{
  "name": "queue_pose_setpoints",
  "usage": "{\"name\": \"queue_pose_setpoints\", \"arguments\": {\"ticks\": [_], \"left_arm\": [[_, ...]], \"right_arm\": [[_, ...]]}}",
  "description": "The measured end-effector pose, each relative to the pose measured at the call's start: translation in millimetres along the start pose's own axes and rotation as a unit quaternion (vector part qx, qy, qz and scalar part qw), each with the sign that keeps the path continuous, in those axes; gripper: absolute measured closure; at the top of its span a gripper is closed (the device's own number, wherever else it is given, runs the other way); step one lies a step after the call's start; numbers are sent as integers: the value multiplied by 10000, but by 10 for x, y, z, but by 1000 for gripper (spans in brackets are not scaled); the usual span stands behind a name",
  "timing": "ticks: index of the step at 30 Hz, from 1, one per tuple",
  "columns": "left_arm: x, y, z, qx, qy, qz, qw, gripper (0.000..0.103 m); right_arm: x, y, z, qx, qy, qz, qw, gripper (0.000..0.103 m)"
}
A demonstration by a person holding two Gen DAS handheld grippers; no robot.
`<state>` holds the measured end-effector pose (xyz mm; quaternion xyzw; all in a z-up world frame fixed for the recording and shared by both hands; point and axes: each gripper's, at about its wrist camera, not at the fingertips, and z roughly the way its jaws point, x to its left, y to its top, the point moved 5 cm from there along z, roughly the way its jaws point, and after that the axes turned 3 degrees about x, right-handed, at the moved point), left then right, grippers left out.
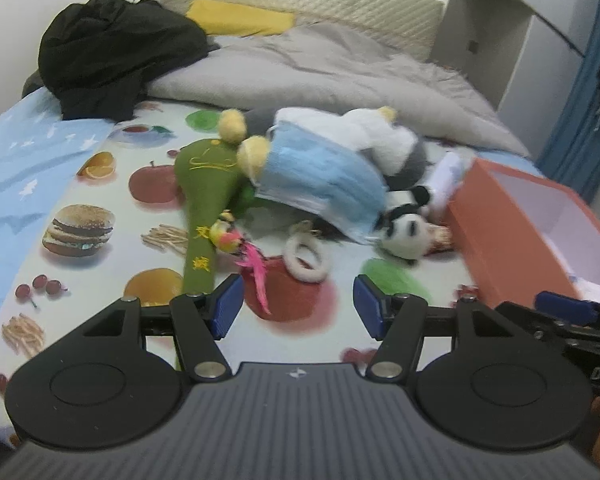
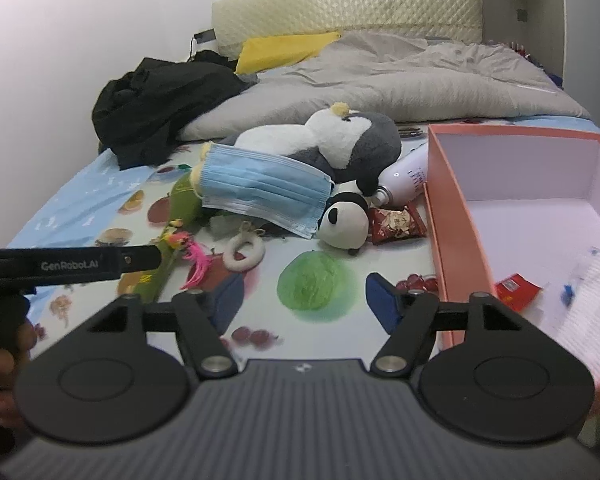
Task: Organize soft objects
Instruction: 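Move both tools back toward the plush toys on the bed, then grasp the panda plush with the right tool while the left tool grasps the parrot toy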
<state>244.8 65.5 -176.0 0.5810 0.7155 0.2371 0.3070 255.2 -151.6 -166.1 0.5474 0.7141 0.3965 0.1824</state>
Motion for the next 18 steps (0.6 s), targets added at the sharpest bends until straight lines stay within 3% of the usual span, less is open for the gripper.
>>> {"name": "queue_pose_setpoints", "arguments": {"ticks": [18], "left_arm": [[339, 373, 1023, 234, 433, 200, 9986, 37]], "right_arm": [[-163, 403, 1218, 267, -313, 207, 9989, 33]]}}
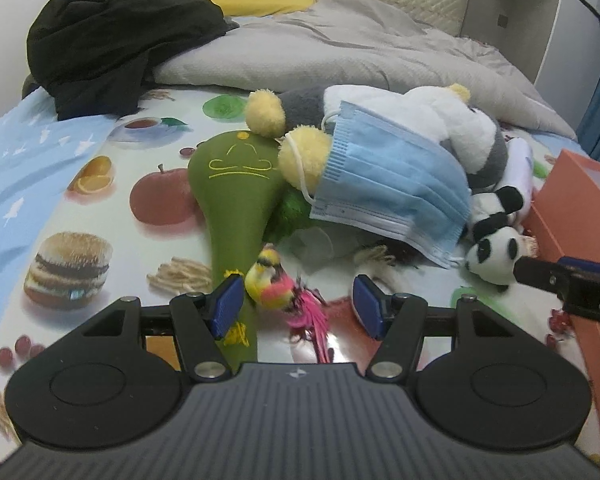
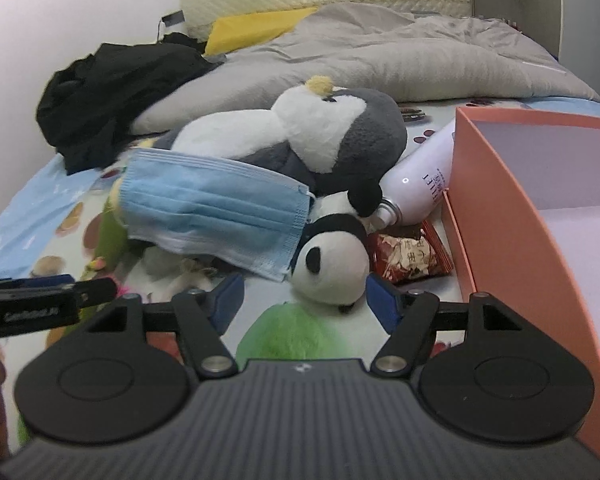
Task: Organize soft objects
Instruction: 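Grasp the panda plush with the right tool while the left tool grasps the parrot toy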
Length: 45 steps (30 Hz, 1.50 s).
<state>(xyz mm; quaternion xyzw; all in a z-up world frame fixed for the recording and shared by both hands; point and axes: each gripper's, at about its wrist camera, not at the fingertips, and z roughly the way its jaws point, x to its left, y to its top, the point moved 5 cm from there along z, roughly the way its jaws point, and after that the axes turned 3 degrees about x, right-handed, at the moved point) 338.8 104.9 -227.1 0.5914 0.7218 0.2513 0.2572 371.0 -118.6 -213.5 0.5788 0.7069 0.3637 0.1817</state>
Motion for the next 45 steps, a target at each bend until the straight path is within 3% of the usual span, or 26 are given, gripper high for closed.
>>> {"name": "queue_pose_setpoints", "arguments": {"ticks": [8, 10, 15, 18, 21, 30, 45], "left_arm": [[7, 4, 175, -65, 53, 135, 9999, 39], [2, 12, 195, -109, 97, 186, 9997, 44], [18, -11, 281, 75, 27, 150, 9999, 74], [19, -50, 291, 96, -8, 161, 9998, 80], [13, -70, 272, 68, -34, 168, 9998, 86], [-51, -105, 58, -8, -237, -33, 9997, 89], [-308, -427, -627, -19, -644, -407, 9971, 89]], "right_arm": [[-7, 78, 312, 84, -137, -27, 9999, 33], [1, 88, 373, 101, -194, -70, 9997, 33], [12, 94, 470, 166, -282, -156, 9993, 31], [8, 88, 495, 172, -353, -243, 9989, 34], [-16, 70, 528, 283, -540, -288, 9977, 45], [-4, 28, 353, 294, -458, -279, 9981, 48], [7, -293, -344, 173, -465, -216, 9985, 49]]}}
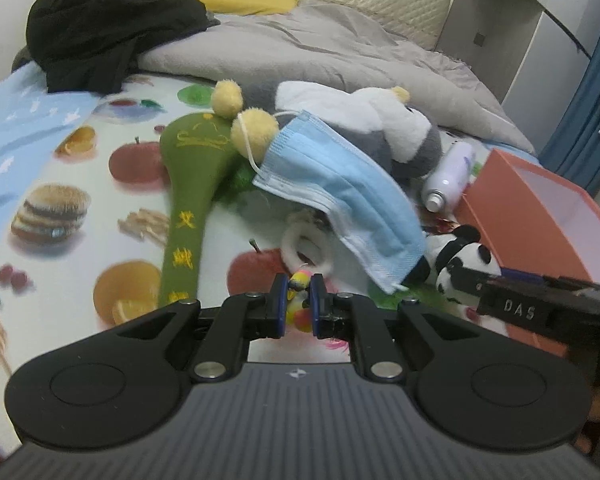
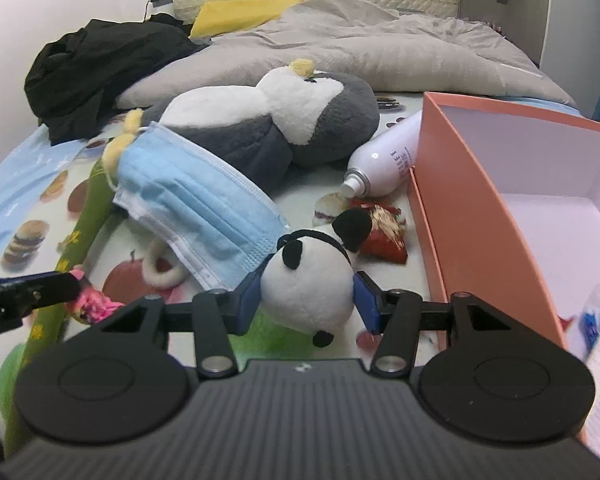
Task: Organize soft objects
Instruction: 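Grasp the panda plush with the right tool while the left tool grasps the parrot toy, then lift the panda plush and parrot toy off the bed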
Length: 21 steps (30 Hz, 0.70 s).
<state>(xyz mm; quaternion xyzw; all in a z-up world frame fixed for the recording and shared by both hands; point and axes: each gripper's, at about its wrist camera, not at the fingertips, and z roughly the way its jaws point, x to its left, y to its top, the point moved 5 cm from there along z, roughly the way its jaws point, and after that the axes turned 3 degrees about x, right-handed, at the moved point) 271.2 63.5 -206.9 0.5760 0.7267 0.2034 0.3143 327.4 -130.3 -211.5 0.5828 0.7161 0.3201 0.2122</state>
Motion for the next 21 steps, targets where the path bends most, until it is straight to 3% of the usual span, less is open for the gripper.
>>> {"name": "queue_pose_setpoints", "arguments": {"ticks": [10, 16, 17, 19, 20, 21], "left_arm": [[-160, -363, -41, 408, -146, -181, 9989, 89], [-158, -483, 99, 692, -165, -450, 9964, 88], [-143, -493, 113, 732, -191, -527, 9957, 85], [-117, -503, 127, 760, -210, -658, 9947, 67], [-108, -508, 120, 747, -190, -716, 9944, 51], [-104, -508, 110, 719, -176, -741, 9945, 48]], "right_arm": [[-42, -418, -384, 154, 22, -4, 9999, 49], [-14, -694, -525, 340, 274, 78, 9990, 47], [-17, -709, -532, 340, 321, 101, 9989, 46], [-24, -722, -532, 348, 387, 106, 9986, 46], [-18, -719, -529, 353, 414, 69, 9985, 45], [-9, -716, -529, 344, 430, 16, 9985, 45]]}}
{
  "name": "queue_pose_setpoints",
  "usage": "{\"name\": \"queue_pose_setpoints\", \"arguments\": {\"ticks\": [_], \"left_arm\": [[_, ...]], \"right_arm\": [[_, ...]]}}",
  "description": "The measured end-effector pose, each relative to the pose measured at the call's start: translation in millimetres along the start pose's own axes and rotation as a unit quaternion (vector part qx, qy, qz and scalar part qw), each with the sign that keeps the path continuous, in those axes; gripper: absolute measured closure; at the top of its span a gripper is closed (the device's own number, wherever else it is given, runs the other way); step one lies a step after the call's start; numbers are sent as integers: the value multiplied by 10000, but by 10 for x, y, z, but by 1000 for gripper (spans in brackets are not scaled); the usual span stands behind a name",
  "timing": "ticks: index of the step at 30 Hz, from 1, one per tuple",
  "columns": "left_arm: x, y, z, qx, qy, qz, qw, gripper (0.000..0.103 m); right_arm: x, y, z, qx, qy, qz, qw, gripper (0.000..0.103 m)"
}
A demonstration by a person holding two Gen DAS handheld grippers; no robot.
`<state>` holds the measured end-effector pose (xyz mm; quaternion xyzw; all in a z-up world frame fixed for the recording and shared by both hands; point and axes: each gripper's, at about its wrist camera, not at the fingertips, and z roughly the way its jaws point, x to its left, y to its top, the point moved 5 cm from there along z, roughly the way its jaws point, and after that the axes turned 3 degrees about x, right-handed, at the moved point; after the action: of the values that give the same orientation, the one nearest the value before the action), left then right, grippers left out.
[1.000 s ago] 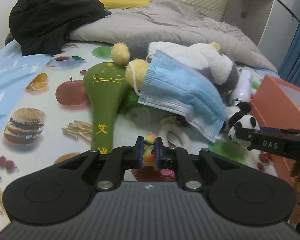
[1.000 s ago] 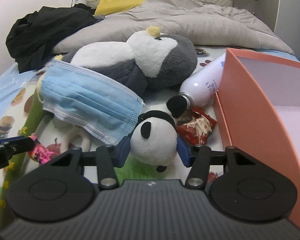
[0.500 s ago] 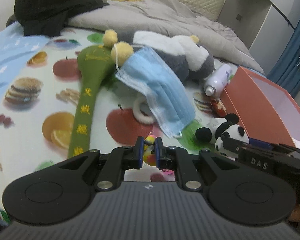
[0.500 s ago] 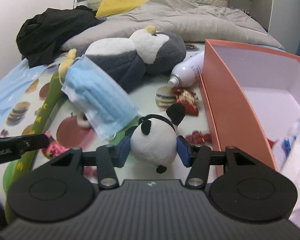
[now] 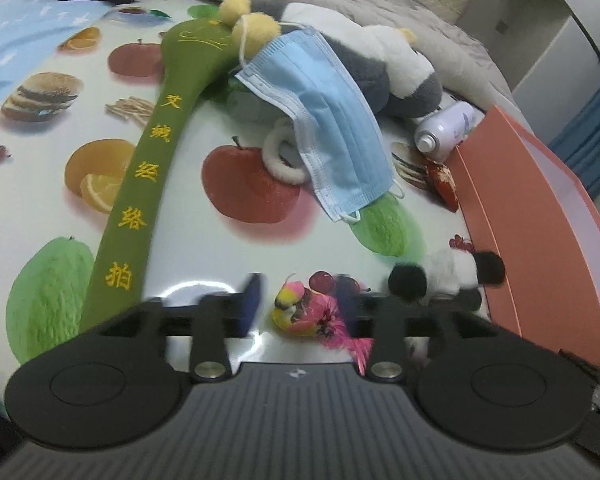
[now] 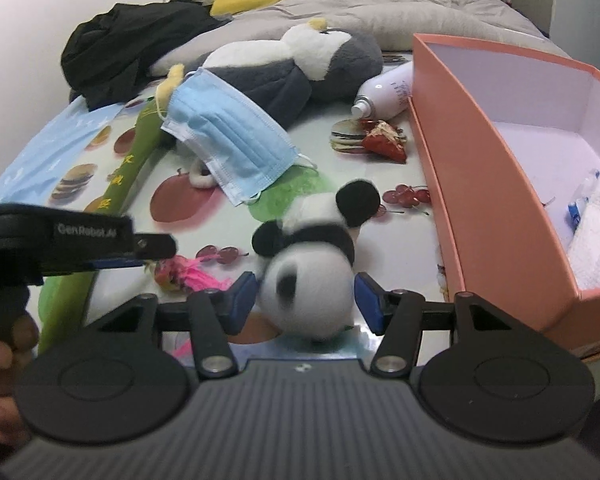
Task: Organize soft objects
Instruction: 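Lift the panda plush and parrot toy off the bed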
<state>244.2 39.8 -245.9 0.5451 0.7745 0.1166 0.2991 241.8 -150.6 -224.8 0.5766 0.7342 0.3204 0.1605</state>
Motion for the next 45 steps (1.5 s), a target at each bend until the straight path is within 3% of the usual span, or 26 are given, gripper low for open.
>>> {"name": "queue_pose_setpoints", "arguments": {"ticks": [4, 11, 17, 23, 27, 31, 45], "left_arm": [[-9, -20, -20, 12, 35, -112, 9999, 48], [5, -100, 53, 162, -53, -673, 9976, 48], [-18, -152, 95, 145, 65, -846, 9963, 48], [-53, -150, 138, 115, 198, -773, 9967, 49], [-58, -145, 166, 36, 316, -630, 9975, 60], [-60, -139, 157, 8, 320, -518, 9981, 62], [-232, 59, -231, -155, 30, 171, 9997, 66]], "right_arm": [[34, 28, 11, -134, -139, -194, 9996, 35], [22, 39, 121, -234, -282, -497, 9981, 35], [-8, 22, 179, -126, -39, -410, 9991, 36], [20, -26, 237, 43, 166, -402, 9990, 39], [30, -52, 271, 151, 160, -401, 9990, 40], [37, -48, 265, 138, 136, -380, 9991, 41], [22, 172, -68, -106, 23, -221, 9997, 43]]}}
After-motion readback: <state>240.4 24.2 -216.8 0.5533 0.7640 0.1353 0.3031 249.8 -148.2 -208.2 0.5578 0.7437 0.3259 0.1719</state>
